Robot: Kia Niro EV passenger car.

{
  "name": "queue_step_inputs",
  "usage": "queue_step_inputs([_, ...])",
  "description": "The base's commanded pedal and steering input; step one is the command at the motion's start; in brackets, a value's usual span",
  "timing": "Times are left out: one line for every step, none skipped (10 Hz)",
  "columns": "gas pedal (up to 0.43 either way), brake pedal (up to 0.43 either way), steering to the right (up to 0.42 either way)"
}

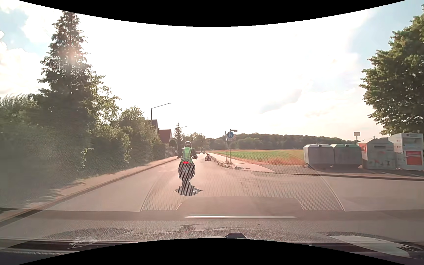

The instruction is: Follow the waypoints while adhering to traffic rules and regulations

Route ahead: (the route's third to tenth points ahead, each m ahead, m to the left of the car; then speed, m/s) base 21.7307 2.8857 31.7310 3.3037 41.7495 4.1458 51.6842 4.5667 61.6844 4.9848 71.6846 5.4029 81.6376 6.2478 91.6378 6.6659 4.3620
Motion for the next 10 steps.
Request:
queue_step_inputs([0.189,0.0,-0.011])
queue_step_inputs([0.189,0.0,-0.018])
queue_step_inputs([0.189,0.0,-0.019])
queue_step_inputs([0.189,0.0,-0.019])
queue_step_inputs([0.177,0.0,-0.019])
queue_step_inputs([0.177,0.0,-0.019])
queue_step_inputs([0.177,0.0,-0.023])
queue_step_inputs([0.177,0.0,-0.028])
queue_step_inputs([0.177,0.0,-0.033])
queue_step_inputs([0.177,0.0,-0.039])
